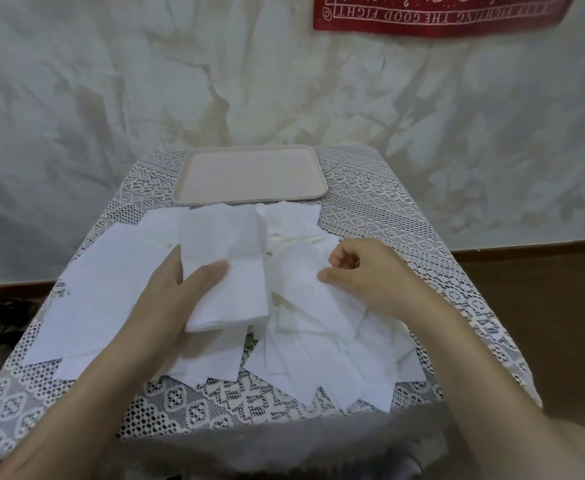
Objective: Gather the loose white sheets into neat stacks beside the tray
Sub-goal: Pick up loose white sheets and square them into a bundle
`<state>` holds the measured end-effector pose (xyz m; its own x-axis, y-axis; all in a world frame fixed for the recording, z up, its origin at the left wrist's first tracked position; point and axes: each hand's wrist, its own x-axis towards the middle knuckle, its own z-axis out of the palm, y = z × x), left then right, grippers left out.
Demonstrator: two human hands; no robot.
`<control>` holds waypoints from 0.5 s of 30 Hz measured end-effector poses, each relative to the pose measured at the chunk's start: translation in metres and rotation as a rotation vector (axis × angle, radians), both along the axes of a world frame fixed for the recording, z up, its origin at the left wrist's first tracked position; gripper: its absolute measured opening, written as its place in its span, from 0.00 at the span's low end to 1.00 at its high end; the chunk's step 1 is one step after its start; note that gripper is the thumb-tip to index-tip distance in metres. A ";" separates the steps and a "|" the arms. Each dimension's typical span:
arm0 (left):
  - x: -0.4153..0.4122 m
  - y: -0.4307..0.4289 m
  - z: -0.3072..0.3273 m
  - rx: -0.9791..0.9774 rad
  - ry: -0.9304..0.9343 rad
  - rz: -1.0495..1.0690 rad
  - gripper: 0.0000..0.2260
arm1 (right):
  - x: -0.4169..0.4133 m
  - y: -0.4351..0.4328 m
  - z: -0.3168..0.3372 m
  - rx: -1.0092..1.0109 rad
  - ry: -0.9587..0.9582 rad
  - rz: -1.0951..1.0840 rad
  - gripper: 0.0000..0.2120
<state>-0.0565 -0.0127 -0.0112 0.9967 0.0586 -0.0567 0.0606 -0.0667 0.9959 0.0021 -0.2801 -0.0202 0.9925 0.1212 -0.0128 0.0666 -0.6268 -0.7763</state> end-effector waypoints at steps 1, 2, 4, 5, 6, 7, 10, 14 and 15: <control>0.000 0.000 0.001 -0.001 0.001 0.006 0.21 | 0.001 -0.002 -0.001 0.004 -0.010 0.006 0.12; 0.000 0.000 0.001 0.002 0.002 0.007 0.21 | 0.001 -0.003 -0.002 0.006 -0.018 0.011 0.11; -0.001 -0.001 0.002 0.012 0.003 0.004 0.20 | 0.002 -0.006 -0.004 0.045 -0.027 0.012 0.10; -0.001 -0.001 0.002 0.016 0.002 0.005 0.19 | 0.003 -0.008 -0.005 0.090 -0.034 0.011 0.10; 0.000 -0.001 0.002 0.016 -0.001 0.012 0.18 | 0.004 -0.010 -0.004 0.147 -0.041 0.007 0.08; -0.001 -0.001 0.003 0.014 -0.003 0.020 0.17 | 0.005 -0.012 -0.004 0.193 -0.044 -0.005 0.07; 0.000 0.001 0.002 0.009 -0.001 0.039 0.17 | 0.008 -0.019 -0.003 0.212 -0.061 -0.023 0.03; 0.003 0.004 -0.002 -0.005 0.023 0.046 0.20 | 0.004 -0.020 -0.008 0.113 0.005 0.050 0.09; 0.004 0.005 -0.004 -0.004 0.029 0.044 0.21 | 0.004 -0.018 -0.009 0.092 0.026 0.054 0.11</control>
